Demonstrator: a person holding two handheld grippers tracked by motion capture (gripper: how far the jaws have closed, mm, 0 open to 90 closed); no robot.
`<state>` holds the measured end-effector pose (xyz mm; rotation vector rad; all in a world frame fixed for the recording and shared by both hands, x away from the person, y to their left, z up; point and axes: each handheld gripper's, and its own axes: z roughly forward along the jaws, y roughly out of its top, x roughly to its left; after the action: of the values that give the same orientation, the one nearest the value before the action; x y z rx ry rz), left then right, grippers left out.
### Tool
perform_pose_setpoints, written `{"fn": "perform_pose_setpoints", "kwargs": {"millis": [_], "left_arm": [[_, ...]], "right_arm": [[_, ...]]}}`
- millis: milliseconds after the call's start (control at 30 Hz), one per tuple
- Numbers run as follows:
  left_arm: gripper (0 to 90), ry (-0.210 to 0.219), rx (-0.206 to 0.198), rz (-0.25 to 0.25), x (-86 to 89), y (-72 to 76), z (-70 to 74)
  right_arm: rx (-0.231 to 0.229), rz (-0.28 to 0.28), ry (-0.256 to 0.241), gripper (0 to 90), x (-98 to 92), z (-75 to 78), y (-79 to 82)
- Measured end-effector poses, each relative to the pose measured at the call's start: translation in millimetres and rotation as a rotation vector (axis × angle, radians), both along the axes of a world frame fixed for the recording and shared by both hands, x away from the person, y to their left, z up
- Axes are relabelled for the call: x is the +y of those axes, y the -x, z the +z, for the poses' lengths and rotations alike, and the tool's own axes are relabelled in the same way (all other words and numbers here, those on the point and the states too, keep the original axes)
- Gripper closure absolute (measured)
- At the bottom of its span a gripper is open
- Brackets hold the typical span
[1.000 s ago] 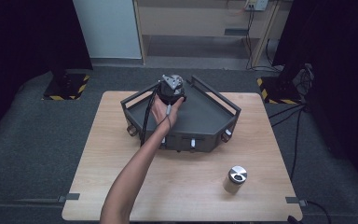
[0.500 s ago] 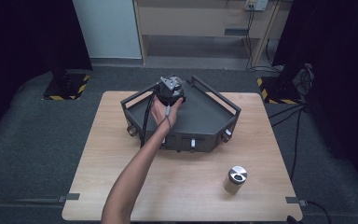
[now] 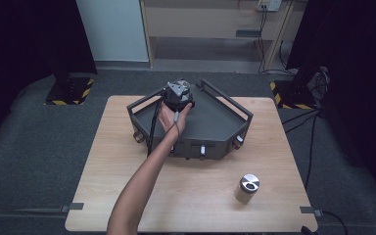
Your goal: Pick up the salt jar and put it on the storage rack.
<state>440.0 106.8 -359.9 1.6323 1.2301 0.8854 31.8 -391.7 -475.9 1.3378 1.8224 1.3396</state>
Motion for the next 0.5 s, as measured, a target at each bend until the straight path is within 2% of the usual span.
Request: {"fn": "perform_pose_setpoints", "kwargs": {"millis": [167,400,500], "left_arm": [[29.7,-0.018,0.016,-0.003,-1.0,-1.8,5.4],[28.6,-0.04,0.012,-0.006,-2.1,-2.0,8.2],[21.9,-0.031,-0.001,0.002,-1.7,-1.5,10.4]], "right_arm": [[-0.004,-0.002,-0.003,2.8,-0.5,0.6,0.9],[-0.009,0.001,0.0,2.8,-0.7,1.1,1.4],[-0.011,-0.001,-0.003,2.8,-0.5,1.6,1.9]]}}
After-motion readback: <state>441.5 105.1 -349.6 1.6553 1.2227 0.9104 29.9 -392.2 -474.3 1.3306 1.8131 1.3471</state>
